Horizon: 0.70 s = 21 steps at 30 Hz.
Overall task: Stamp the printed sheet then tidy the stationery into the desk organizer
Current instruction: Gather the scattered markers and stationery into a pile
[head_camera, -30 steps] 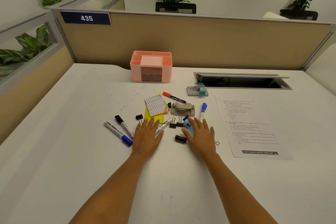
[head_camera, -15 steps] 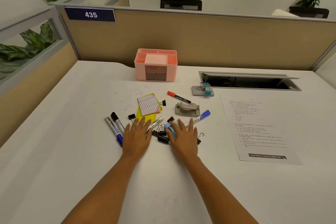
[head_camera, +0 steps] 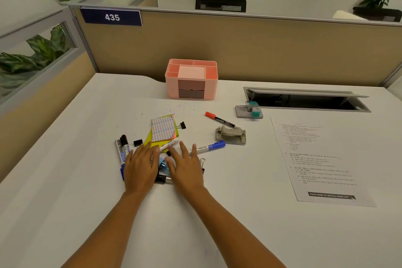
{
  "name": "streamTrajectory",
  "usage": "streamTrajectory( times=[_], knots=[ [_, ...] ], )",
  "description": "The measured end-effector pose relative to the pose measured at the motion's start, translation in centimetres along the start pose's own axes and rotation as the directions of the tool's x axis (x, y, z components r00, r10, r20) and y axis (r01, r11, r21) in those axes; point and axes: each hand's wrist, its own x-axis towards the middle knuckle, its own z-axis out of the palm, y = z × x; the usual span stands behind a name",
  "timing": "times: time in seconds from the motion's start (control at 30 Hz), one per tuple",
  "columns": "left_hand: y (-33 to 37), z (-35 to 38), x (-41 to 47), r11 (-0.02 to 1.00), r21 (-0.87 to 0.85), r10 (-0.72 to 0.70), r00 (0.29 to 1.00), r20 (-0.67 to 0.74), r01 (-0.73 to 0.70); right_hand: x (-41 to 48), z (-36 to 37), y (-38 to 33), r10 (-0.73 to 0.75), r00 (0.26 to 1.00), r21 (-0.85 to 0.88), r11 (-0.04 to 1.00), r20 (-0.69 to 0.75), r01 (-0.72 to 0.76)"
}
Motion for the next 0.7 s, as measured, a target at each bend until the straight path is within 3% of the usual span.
streamTrajectory(
  times=[0.1,0.2,0.27,0.37,0.47,0.7],
  knots=[
    [0.3,-0.1,0.7,0.999,-0.022,0.031,0.999,-0.033,-0.032,1.8,-1.8,1.8,0.061,0.993,0.101,0.994,-0.099,-0.051],
    [0.9,-0.1,1.7,0.998,-0.037,0.052,0.998,-0.039,-0.054,4.7,-4.1,5.5,0.107,0.963,0.062,0.994,-0.246,-0.095],
    [1.4,0.2,2.4,0.996,-0.035,0.083,0.996,-0.018,-0.084,6.2,-5.3,8.3,0.182,0.953,0.028,0.983,-0.242,-0.181],
    [2.2,0.8,3.1,0.992,-0.013,0.123,0.99,0.062,-0.123,7.4,-6.1,11.7,0.32,0.941,-0.052,0.943,-0.11,-0.327],
    [2.6,1.7,3.5,0.995,-0.008,0.102,0.984,0.145,-0.102,7.7,-5.5,13.2,0.338,0.941,-0.062,0.939,-0.002,-0.338],
    [2.2,2.4,4.2,0.999,0.025,0.032,0.969,0.244,-0.04,7.4,-3.5,11.5,0.278,0.938,0.002,0.959,-0.206,-0.284]
  ],
)
